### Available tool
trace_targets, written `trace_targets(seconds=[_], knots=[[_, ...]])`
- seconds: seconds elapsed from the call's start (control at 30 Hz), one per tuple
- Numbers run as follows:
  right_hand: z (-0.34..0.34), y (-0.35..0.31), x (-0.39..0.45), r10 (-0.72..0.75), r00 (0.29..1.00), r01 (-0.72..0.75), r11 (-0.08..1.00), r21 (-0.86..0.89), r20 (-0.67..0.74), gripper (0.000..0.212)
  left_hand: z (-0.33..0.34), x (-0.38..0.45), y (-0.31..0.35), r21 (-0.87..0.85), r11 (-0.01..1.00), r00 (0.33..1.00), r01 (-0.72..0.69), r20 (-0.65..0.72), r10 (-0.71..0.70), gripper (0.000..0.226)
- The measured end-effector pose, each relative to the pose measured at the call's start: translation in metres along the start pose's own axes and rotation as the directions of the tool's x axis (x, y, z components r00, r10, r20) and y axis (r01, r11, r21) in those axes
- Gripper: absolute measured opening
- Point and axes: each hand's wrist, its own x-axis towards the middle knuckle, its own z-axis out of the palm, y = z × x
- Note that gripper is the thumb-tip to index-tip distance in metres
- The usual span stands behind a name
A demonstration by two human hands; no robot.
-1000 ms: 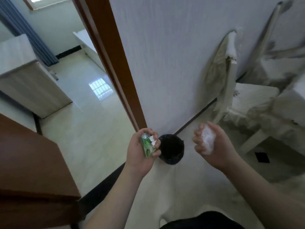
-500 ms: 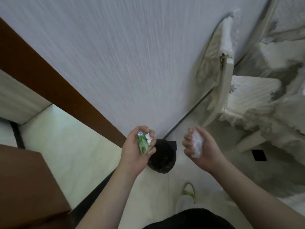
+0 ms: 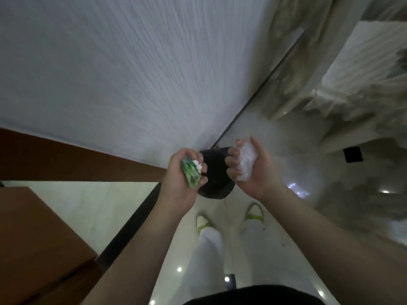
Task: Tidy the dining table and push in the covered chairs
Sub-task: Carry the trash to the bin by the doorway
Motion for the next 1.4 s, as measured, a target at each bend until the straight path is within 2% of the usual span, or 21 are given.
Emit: trace_targets(seconds=[0.07,0.2,0.3,0.43,0.47,0.5,0.57,0.6,0.63,0.67,0.7,0.73,0.77,0.8,0.9,1.0,1.07,1.2,1.4], knots=[[-0.029,0.009,0.013,-0.036,0.998,0.038,0.999,0.031,-0.045,0.027,-0.014,0.03,-0.013,0.125,0.992,0.999,0.0,-0.052,0.006,0.025],[-0.097,0.026,0.044,-0.082,0.979,0.079,0.997,-0.026,-0.189,0.03,-0.052,0.092,-0.05,0.385,0.923,0.985,-0.018,-0.152,0.083,0.021],[-0.158,0.035,0.068,-0.095,0.947,0.078,0.995,-0.07,-0.308,0.028,-0.081,0.14,-0.09,0.554,0.832,0.98,-0.033,-0.144,0.135,0.019],[-0.227,0.047,0.099,-0.067,0.899,0.01,0.991,-0.133,-0.433,0.03,-0.121,0.193,-0.143,0.691,0.72,0.975,-0.061,-0.113,0.19,0.013],[-0.241,0.05,0.107,-0.075,0.89,0.006,0.988,-0.153,-0.45,0.031,-0.132,0.204,-0.156,0.769,0.631,0.97,-0.106,-0.059,0.235,0.011],[-0.253,0.054,0.116,-0.089,0.874,-0.007,0.981,-0.195,-0.478,0.032,-0.144,0.215,-0.169,0.851,0.499,0.957,-0.163,0.013,0.291,0.008],[-0.275,0.063,0.132,-0.145,0.822,-0.077,0.929,-0.361,-0.55,0.025,-0.168,0.235,-0.192,0.939,0.249,0.914,-0.238,0.13,0.385,0.007],[-0.285,0.068,0.139,-0.207,0.789,-0.144,0.853,-0.501,-0.579,0.019,-0.178,0.243,-0.202,0.954,0.164,0.898,-0.249,0.164,0.409,0.009],[-0.296,0.073,0.145,-0.296,0.763,-0.224,0.712,-0.665,-0.575,0.015,-0.186,0.251,-0.212,0.962,0.091,0.885,-0.257,0.197,0.421,0.013],[-0.308,0.077,0.151,-0.39,0.762,-0.3,0.495,-0.815,-0.517,0.017,-0.193,0.257,-0.221,0.966,0.02,0.878,-0.259,0.227,0.422,0.019],[-0.32,0.081,0.155,-0.442,0.793,-0.346,0.241,-0.907,-0.42,0.025,-0.198,0.262,-0.23,0.967,-0.04,0.877,-0.252,0.246,0.413,0.025],[-0.331,0.084,0.159,-0.453,0.829,-0.356,0.028,-0.934,-0.329,0.035,-0.203,0.266,-0.237,0.967,-0.09,0.879,-0.237,0.253,0.403,0.032],[-0.339,0.087,0.162,-0.445,0.857,-0.341,-0.107,-0.934,-0.261,0.044,-0.207,0.269,-0.243,0.967,-0.14,0.882,-0.212,0.251,0.398,0.038],[-0.343,0.09,0.165,-0.431,0.877,-0.315,-0.188,-0.93,-0.21,0.05,-0.211,0.272,-0.247,0.966,-0.188,0.887,-0.18,0.242,0.394,0.044],[-0.35,0.093,0.169,-0.372,0.92,-0.253,-0.319,-0.914,-0.125,0.061,-0.218,0.278,-0.254,0.946,-0.301,0.891,-0.117,0.234,0.389,0.054],[-0.353,0.093,0.169,-0.306,0.951,-0.221,-0.565,-0.795,-0.047,0.072,-0.219,0.28,-0.256,0.926,-0.36,0.889,-0.116,0.258,0.377,0.058],[-0.352,0.092,0.166,-0.28,0.96,-0.204,-0.676,-0.708,-0.008,0.074,-0.218,0.279,-0.255,0.915,-0.39,0.89,-0.101,0.258,0.376,0.06],[-0.348,0.089,0.156,-0.295,0.955,-0.23,-0.769,-0.597,0.013,0.072,-0.215,0.274,-0.257,0.899,-0.43,0.899,-0.083,0.253,0.357,0.061],[-0.337,0.089,0.136,-0.26,0.965,-0.219,-0.815,-0.536,0.001,0.067,-0.214,0.261,-0.261,0.888,-0.456,0.928,-0.058,0.217,0.304,0.064]])
